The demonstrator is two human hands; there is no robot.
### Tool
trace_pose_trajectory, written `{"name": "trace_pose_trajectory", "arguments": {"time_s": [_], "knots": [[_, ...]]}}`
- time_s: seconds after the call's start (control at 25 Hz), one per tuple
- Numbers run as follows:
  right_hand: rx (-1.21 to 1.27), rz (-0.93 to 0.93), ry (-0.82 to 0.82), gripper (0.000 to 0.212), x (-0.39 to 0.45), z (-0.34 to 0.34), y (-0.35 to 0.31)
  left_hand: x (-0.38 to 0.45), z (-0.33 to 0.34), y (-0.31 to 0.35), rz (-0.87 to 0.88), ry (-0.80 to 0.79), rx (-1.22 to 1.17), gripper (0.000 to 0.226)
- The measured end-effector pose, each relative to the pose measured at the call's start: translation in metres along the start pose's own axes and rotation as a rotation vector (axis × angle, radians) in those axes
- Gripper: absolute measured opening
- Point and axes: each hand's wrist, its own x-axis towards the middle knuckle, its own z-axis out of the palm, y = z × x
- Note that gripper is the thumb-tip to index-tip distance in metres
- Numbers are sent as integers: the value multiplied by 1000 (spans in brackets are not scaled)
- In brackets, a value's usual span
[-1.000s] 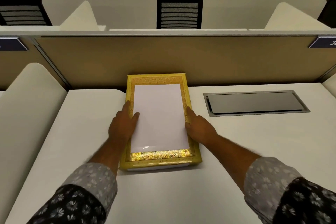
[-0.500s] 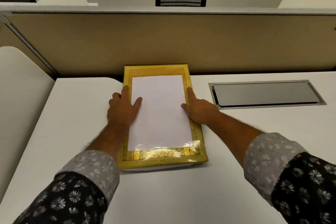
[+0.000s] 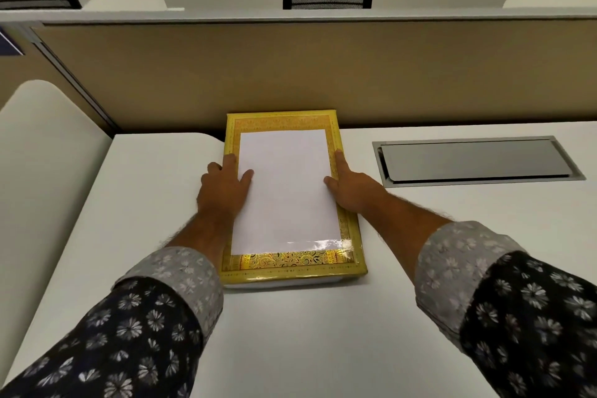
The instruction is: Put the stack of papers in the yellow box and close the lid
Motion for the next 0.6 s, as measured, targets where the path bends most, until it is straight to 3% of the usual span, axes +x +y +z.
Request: {"name": "trace_pose_trajectory", "arguments": {"time_s": [0.2,0.44,0.6], "knots": [[-37,-14,66,74,-50,9,17,-34,-13,1,-40,-154,63,72],[-63,-19,54,75,-124,17,38,-121,-18,11,0,-79,83,62],[-37,-60,128,73,-170,25,52,-180,-10,26,44,-103,76,69]]}}
